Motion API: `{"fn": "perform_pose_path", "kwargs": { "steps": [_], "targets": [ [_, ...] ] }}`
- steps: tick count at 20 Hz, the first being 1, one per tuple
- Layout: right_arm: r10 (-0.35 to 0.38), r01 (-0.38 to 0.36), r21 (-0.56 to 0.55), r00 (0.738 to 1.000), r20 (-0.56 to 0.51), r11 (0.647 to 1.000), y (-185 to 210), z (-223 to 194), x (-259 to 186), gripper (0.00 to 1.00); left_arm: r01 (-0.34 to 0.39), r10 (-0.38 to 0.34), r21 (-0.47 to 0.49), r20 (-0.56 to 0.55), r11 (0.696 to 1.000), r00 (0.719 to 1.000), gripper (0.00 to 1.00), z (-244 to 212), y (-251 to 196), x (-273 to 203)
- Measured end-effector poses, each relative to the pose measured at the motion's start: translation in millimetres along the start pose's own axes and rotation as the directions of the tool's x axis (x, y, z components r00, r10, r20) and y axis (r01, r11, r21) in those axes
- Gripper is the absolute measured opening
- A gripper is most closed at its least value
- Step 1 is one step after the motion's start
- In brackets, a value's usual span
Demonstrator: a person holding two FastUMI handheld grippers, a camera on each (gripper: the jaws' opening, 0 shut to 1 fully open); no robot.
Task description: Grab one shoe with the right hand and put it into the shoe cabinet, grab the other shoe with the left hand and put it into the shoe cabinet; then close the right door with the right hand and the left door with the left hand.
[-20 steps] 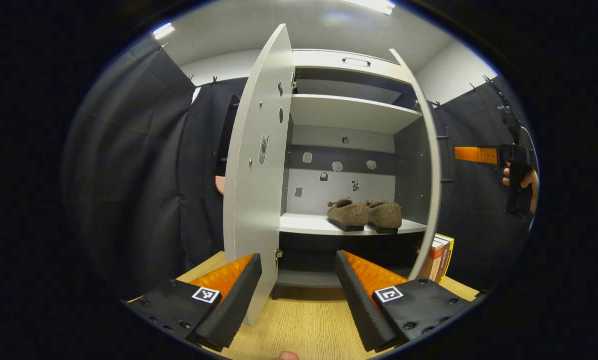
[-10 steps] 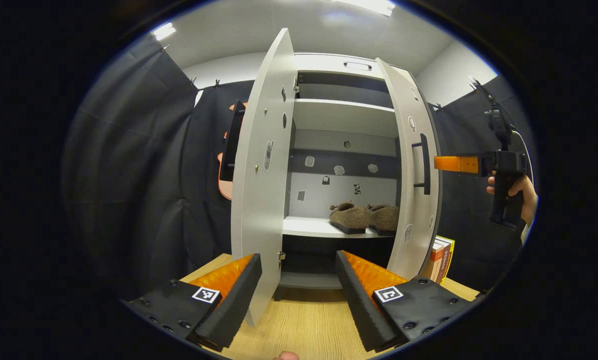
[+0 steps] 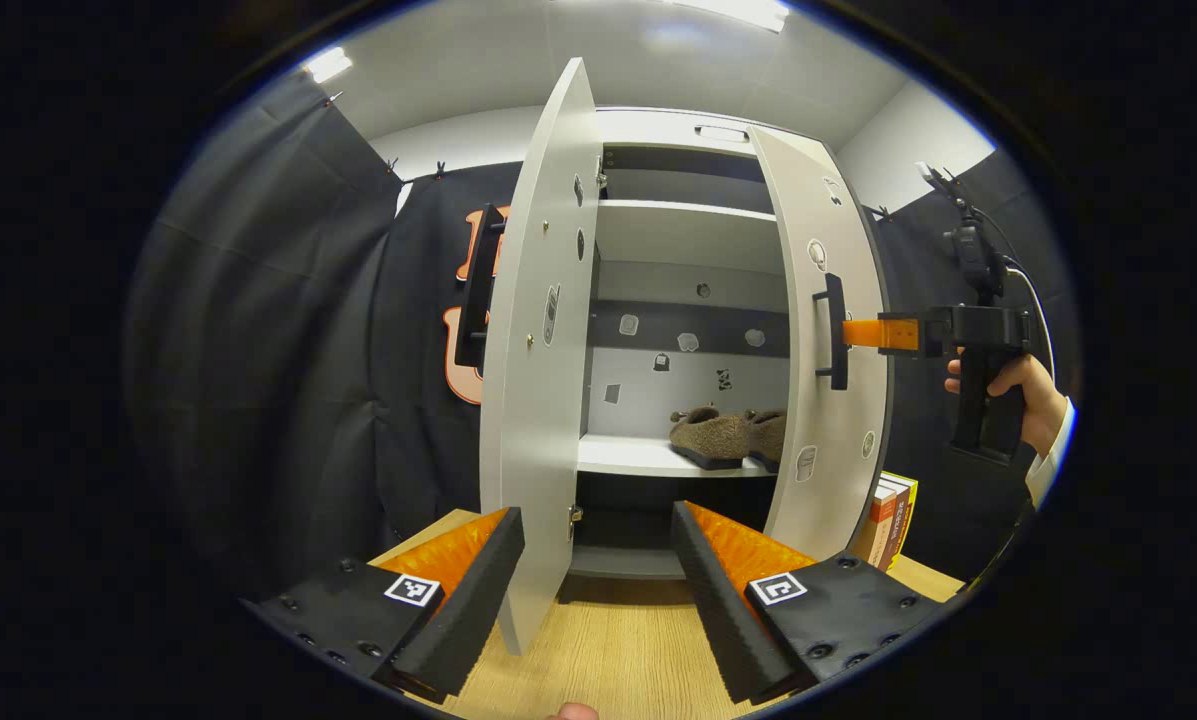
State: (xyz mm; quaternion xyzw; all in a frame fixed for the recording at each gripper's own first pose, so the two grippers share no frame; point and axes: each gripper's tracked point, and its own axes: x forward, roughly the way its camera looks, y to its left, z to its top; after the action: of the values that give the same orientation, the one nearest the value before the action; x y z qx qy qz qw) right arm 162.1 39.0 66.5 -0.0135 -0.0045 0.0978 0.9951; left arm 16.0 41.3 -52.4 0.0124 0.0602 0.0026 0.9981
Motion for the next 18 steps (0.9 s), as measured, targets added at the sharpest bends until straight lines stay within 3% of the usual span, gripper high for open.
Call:
{"fn": "perform_pose_path", "kwargs": {
  "steps": [10,18],
  "targets": [
    [-0.011,0.012,0.014,1.000,-0.026,1.000,6.3,-9.7,30.7,0.91,-0.002,0.002,0.007,-0.001,1.000,1.000,0.94,-0.9,5.3,6.9],
    [-0.020,0.020,0.018,0.999,-0.027,1.000,7.3,-12.6,34.0,0.91,0.010,-0.010,-0.027,-0.003,1.000,1.000,0.97,4.1,3.2,13.3]
  ]
}}
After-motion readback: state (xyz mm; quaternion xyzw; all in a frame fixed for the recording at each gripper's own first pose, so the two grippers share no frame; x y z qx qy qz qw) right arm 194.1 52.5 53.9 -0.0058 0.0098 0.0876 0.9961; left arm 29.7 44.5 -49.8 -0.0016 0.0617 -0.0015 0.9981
